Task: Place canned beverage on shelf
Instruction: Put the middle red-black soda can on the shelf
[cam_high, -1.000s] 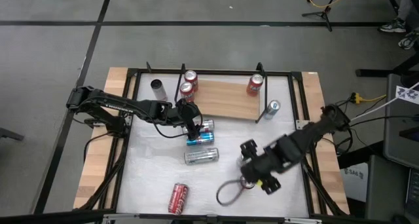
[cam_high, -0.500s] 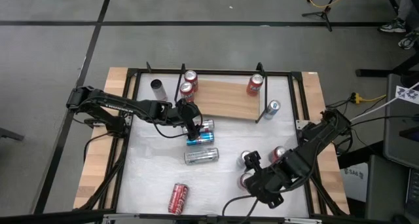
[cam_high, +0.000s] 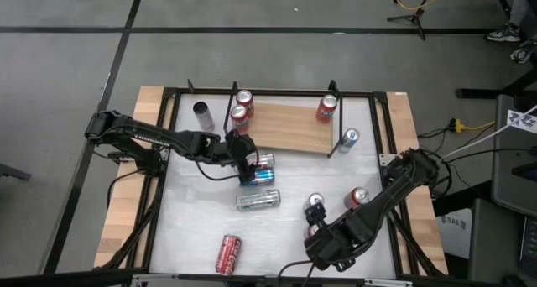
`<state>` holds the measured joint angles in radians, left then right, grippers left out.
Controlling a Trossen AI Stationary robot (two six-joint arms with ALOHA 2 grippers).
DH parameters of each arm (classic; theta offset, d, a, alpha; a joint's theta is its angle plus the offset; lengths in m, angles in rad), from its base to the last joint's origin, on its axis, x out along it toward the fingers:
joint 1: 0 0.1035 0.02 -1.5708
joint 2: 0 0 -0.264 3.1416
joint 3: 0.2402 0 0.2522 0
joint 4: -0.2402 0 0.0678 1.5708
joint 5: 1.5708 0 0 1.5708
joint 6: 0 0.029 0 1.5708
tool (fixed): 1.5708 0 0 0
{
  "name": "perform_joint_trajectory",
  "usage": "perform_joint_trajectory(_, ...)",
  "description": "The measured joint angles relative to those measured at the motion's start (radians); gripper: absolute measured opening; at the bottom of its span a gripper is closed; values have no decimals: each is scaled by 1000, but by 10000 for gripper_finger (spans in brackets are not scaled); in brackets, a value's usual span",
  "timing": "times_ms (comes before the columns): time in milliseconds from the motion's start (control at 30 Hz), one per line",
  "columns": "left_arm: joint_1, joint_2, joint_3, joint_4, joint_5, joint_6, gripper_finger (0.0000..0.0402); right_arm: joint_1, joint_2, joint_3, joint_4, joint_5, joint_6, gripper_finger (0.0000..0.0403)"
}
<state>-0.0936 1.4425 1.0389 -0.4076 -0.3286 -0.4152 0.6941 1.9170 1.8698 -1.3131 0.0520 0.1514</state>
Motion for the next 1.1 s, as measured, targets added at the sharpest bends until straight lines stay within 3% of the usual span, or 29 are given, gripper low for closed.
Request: perform_joint_trajectory(1100, -34, 0, 0, 1, 0, 0, 323, 0, 117, 0, -48, 50, -53, 386)
